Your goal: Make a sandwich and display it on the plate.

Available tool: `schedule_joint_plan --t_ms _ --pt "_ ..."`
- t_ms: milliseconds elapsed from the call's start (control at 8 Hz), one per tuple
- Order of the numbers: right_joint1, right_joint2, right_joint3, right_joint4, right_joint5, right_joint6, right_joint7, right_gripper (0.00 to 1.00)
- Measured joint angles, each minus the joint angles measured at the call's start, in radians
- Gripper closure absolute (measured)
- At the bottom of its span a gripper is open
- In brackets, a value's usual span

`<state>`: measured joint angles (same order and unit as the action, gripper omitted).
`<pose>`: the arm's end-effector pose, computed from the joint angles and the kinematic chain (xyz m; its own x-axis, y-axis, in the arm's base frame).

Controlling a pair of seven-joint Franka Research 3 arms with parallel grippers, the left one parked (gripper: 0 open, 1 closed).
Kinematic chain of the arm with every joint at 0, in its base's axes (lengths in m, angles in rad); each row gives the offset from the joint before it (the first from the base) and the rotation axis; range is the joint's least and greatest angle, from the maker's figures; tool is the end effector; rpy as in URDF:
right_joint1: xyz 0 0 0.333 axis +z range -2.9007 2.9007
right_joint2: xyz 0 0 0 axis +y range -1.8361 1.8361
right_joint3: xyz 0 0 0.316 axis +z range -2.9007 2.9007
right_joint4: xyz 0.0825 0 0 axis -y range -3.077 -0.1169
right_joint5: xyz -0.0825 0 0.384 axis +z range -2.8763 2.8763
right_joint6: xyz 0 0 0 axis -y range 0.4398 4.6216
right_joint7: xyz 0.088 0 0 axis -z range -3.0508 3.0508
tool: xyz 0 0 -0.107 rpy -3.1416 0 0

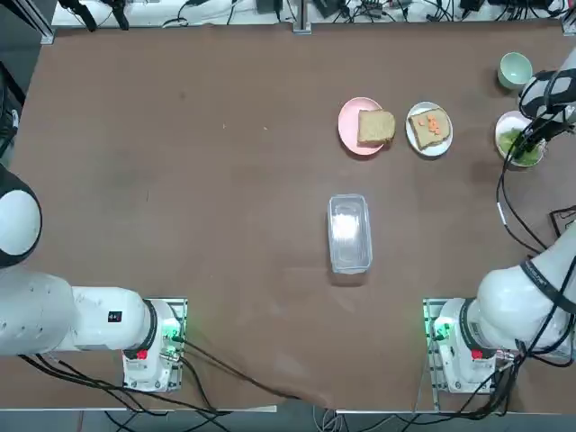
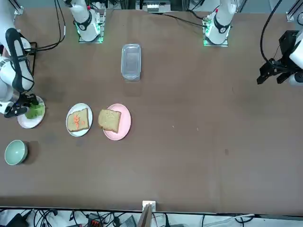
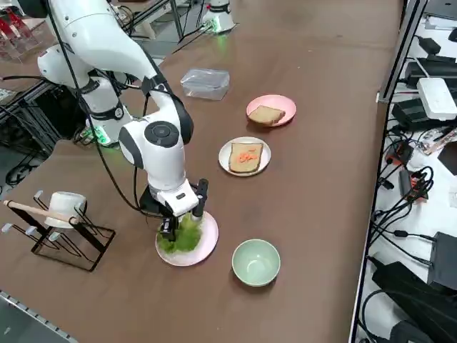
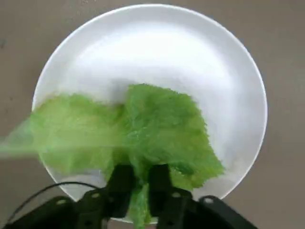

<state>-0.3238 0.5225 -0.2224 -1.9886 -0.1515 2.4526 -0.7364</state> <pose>0.5188 -0.3122 0.1995 0.9314 0.3153 -0.1819 0.3370 -0.9359 0.1031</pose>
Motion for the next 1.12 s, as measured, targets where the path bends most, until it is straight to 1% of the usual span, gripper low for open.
schedule_joint_plan --t_ms 125,375,625,750,875,1000,1125 --pt "0.0 -0.002 0.0 0.01 0.0 -0.001 -0.016 0.91" --pt "-0.001 -0.029 0.0 0.045 0.0 -0.046 -0.041 0.92" --pt "0.0 -0.093 0.004 0.092 0.0 -0.143 -0.06 0.92" --pt "0.002 -0.128 0.012 0.114 0.0 -0.185 -0.063 0.92" --pt "0.005 -0.161 0.029 0.143 0.001 -0.226 -0.063 0.93" --pt "0.01 -0.187 0.051 0.182 0.006 -0.275 -0.063 0.95" --pt "0.014 -0.204 0.077 0.235 0.022 -0.334 -0.063 0.95"
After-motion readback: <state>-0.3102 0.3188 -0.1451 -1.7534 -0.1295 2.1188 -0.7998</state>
